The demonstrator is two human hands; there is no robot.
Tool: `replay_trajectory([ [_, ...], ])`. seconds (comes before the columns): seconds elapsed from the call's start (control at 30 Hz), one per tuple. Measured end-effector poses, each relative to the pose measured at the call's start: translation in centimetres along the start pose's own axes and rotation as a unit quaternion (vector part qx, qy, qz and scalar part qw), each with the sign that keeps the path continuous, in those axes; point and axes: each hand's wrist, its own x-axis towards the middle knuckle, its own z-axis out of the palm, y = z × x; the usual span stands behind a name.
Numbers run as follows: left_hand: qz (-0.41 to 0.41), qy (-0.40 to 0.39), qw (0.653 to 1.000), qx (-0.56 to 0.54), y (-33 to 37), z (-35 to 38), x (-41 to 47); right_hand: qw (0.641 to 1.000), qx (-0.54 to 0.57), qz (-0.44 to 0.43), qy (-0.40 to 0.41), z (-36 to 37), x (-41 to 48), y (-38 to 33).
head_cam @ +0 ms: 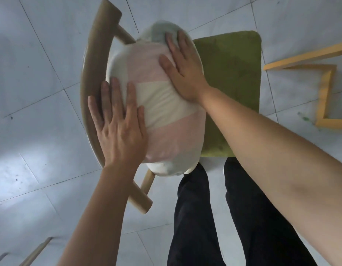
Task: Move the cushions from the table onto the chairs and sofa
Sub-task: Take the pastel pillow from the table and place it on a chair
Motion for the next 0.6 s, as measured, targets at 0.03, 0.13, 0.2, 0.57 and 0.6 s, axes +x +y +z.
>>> replay_trajectory([
  [0.03, 0.006, 0.001, 1.0, 0.006, -0.1, 0.1, 0.0, 1.0, -0.01, 0.007, -0.001, -0.2, 0.1, 0.8],
  [0.13, -0.004, 0.007, 1.0, 0.001, 0.2, 0.1, 0.1, 1.0, 0.009, 0.027, 0.013, -0.7, -0.8, 1.1],
  [0.2, -0.028, 0.017, 0.999, -0.019, 0.9, -0.5, 0.4, 0.996, 0.064, 0.057, 0.04, -0.6, -2.6, 0.3],
  [0.57, 0.253, -0.128, 0.956, 0.077, 5.6, 0.8, 7.8, 0.98, 0.128, 0.136, 0.066, 7.2, -20.3, -0.7],
  [0.6, 0.244, -0.152, 0.953, 0.094, 5.2, 1.2, 8.1, 0.981, 0.126, 0.141, 0.054, 7.7, -21.5, -0.5],
])
